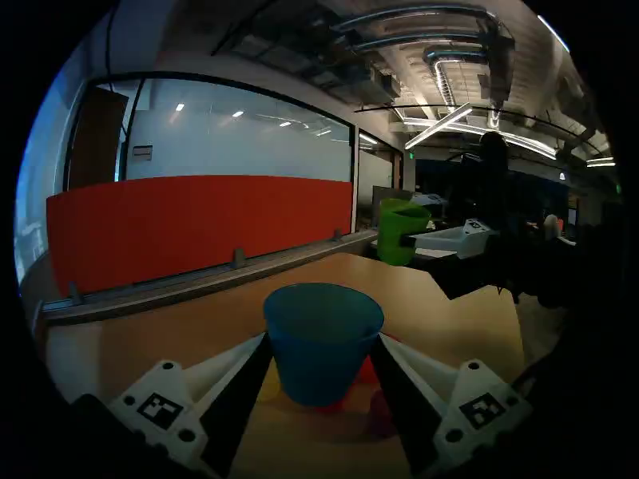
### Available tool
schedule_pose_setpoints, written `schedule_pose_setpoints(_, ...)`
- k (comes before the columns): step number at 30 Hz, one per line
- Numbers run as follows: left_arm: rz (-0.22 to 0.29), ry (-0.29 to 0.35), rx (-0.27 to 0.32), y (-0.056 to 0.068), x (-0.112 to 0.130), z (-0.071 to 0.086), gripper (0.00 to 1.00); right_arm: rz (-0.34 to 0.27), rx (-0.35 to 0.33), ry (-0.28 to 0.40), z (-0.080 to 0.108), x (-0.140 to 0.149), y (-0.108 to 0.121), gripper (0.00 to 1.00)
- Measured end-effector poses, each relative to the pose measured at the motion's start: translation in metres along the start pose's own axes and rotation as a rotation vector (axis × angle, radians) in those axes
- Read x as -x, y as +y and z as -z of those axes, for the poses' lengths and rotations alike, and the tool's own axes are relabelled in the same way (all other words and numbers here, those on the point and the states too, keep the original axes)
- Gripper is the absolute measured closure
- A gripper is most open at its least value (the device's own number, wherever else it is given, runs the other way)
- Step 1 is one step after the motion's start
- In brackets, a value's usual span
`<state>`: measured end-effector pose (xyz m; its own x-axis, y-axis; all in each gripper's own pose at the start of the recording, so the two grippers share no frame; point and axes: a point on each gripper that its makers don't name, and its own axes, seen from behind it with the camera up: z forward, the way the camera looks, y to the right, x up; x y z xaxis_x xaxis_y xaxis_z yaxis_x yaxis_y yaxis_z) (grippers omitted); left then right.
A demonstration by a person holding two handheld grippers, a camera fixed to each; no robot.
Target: Pour water
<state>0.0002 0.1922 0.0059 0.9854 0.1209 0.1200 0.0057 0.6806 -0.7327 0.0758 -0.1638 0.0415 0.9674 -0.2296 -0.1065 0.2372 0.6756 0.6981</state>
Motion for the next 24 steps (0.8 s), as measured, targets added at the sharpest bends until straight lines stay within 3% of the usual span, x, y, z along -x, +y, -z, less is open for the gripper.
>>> schedule_pose_setpoints(24, 0.008, 0.023, 0.053, 0.026, -0.008, -0.013, 0.17, 0.258, -0.015, 0.044, -0.020, -0.057, -0.010, 0.13)
